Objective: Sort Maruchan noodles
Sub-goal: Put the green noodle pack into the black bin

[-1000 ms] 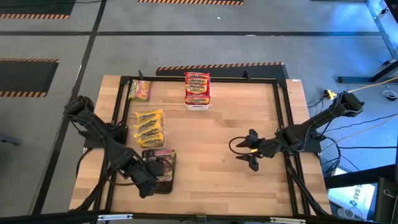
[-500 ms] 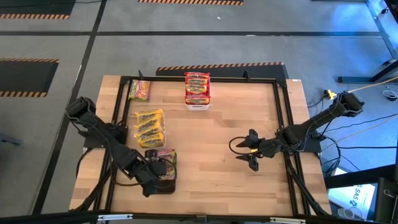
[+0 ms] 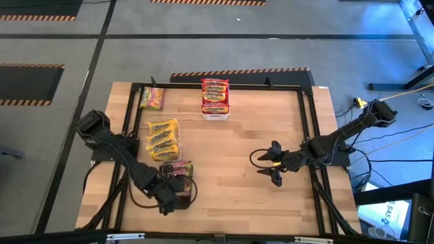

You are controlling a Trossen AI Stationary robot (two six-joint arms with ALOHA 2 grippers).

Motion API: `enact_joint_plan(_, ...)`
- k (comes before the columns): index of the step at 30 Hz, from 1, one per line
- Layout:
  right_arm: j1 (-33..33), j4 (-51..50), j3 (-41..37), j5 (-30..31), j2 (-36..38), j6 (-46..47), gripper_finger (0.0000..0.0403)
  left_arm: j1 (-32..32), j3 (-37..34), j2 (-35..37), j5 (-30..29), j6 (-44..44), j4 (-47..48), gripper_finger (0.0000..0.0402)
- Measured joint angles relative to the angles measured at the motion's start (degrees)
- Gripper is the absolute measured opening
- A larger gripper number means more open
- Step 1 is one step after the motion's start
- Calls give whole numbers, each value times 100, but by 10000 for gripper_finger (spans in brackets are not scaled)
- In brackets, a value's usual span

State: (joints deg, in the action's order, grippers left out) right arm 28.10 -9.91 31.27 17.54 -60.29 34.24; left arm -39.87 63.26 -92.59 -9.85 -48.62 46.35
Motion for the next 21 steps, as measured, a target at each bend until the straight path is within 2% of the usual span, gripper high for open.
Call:
enact_joint_plan(6,0,0,0,0,0,0,250,179,0,62,384,-75,40,205)
enact_joint_plan(9,0,-1,1,-7,0,0,250,324,36,78,826,25,105,209)
enact_joint_plan(12,0,-4,2,-9,0,-17,250,446,217,162,1000,103,299,210)
enact_joint_plan(17,0,-3,2,61,0,-185,250,645,683,582,619,260,905,211)
enact_joint_plan(21,-13,-4,2,470,0,-386,250,885,1032,1102,-169,272,1280,211)
